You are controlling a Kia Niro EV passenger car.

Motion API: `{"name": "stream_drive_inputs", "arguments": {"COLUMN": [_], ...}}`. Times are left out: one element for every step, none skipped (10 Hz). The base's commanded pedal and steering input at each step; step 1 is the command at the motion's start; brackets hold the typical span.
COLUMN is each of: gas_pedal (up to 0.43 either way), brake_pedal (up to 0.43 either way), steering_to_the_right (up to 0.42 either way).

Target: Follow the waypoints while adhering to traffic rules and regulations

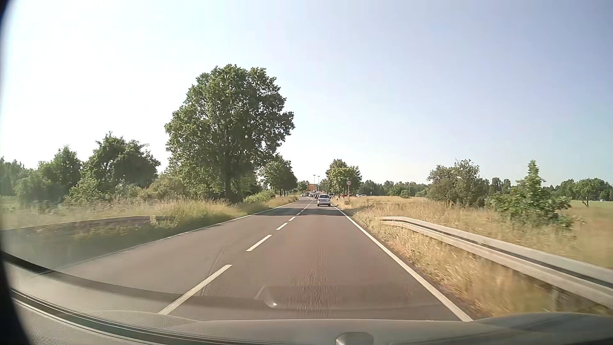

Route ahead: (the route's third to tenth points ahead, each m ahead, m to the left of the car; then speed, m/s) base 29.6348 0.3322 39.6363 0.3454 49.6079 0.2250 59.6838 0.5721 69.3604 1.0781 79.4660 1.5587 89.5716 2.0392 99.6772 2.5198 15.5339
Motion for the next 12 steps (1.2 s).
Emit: {"name": "stream_drive_inputs", "arguments": {"gas_pedal": [0.0, 0.0, 0.0, 0.0, 0.0, 0.0, 0.0, 0.0, 0.0, 0.0, 0.0, 0.0], "brake_pedal": [0.152, 0.152, 0.152, 0.152, 0.159, 0.152, 0.152, 0.152, 0.152, 0.152, 0.152, 0.152], "steering_to_the_right": [-0.002, -0.001, -0.001, -0.001, -0.002, -0.001, -0.001, -0.001, -0.001, -0.001, -0.001, -0.001]}}
